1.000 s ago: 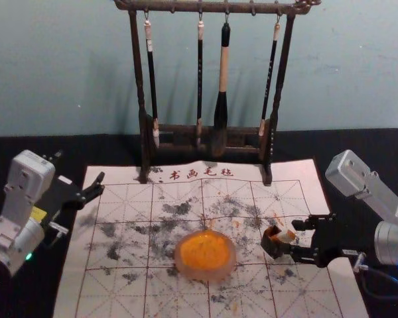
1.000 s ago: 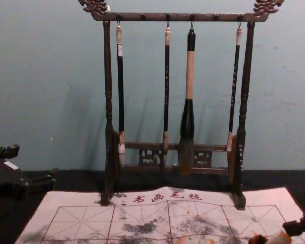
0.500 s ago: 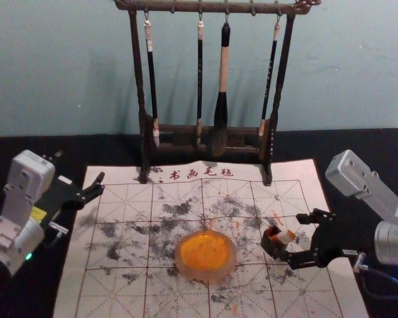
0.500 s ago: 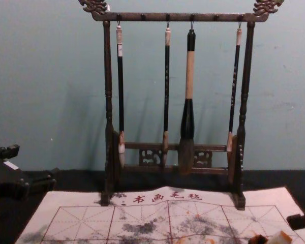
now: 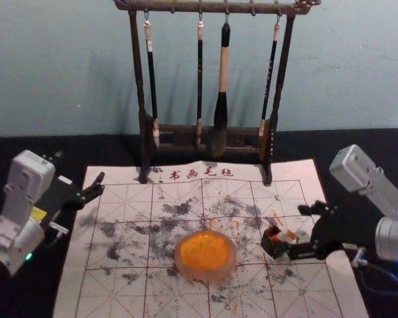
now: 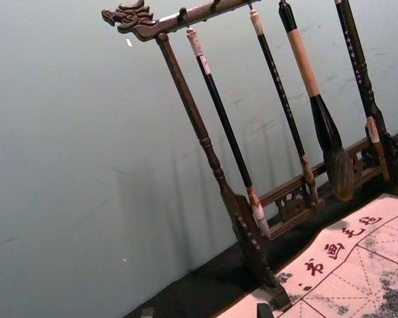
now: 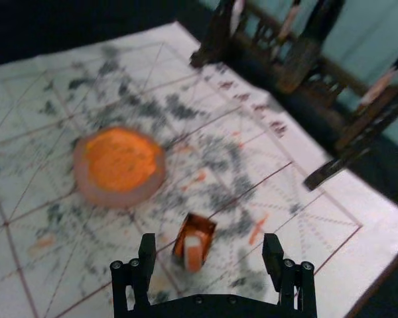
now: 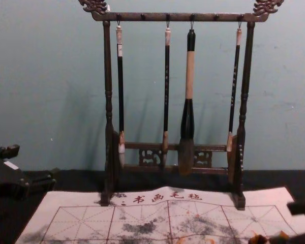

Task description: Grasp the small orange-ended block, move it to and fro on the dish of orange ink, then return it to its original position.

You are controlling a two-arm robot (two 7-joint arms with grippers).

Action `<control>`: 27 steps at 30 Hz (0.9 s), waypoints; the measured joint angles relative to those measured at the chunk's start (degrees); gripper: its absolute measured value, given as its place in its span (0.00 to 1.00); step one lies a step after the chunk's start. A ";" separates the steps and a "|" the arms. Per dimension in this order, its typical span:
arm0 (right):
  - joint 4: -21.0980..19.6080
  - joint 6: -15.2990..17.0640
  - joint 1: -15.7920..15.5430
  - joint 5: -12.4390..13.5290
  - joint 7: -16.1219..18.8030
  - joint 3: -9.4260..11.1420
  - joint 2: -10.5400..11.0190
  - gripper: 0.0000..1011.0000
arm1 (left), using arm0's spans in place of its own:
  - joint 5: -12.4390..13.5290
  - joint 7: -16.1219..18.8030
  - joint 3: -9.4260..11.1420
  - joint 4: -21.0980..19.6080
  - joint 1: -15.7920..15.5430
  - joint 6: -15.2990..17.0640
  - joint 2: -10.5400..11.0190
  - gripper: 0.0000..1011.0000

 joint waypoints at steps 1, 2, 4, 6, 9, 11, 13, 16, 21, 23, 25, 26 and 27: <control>-0.35 -0.73 -0.64 0.22 -1.00 0.82 -0.35 0.99 | 0.00 0.00 0.00 0.00 0.00 0.00 0.00 0.99; -0.57 -1.28 -1.07 0.35 -1.71 1.31 -0.57 0.99 | 0.00 0.00 0.00 0.00 0.00 0.00 0.00 0.99; -1.48 -4.01 -3.08 0.76 -4.52 3.53 -1.51 0.99 | 0.00 0.00 0.00 0.00 0.00 0.00 0.00 0.99; -2.39 -7.37 -5.44 1.05 -8.40 6.18 -2.85 0.99 | 0.00 0.00 0.00 0.00 0.00 0.00 0.00 0.99; -3.19 -9.49 -7.37 0.89 -12.58 8.58 -4.33 0.99 | 0.00 0.00 0.00 0.00 0.00 0.00 0.00 0.99; -3.63 -10.45 -8.40 -0.17 -15.64 9.76 -5.29 0.99 | 0.00 0.00 0.00 0.00 0.00 0.00 0.00 0.99; -3.94 -11.07 -9.91 -2.63 -21.88 11.41 -7.20 0.99 | 0.00 0.00 0.00 0.00 0.00 0.00 0.00 0.99; -3.47 -11.48 -10.84 -4.90 -25.93 12.03 -8.66 0.99 | 0.00 0.00 0.00 0.00 0.00 0.00 0.00 0.99; 0.26 -13.49 -12.32 -10.65 -34.29 11.96 -12.51 0.99 | 0.00 0.00 0.00 0.00 0.00 0.00 0.00 0.99; 1.82 -14.67 -12.64 -12.52 -36.52 11.61 -13.67 0.99 | 0.00 0.00 0.00 0.00 0.00 0.00 0.00 0.99; 4.12 -16.42 -13.08 -14.53 -39.08 11.17 -15.38 0.99 | 0.00 0.00 0.00 0.00 0.00 0.00 0.00 0.99; 5.68 -17.72 -13.26 -16.05 -40.74 10.77 -16.38 0.99 | 0.00 0.00 0.00 0.00 0.00 0.00 0.00 0.99; 6.48 -18.38 -13.31 -16.90 -41.56 10.54 -16.87 0.99 | 0.00 0.00 0.00 0.00 0.00 0.00 0.00 0.99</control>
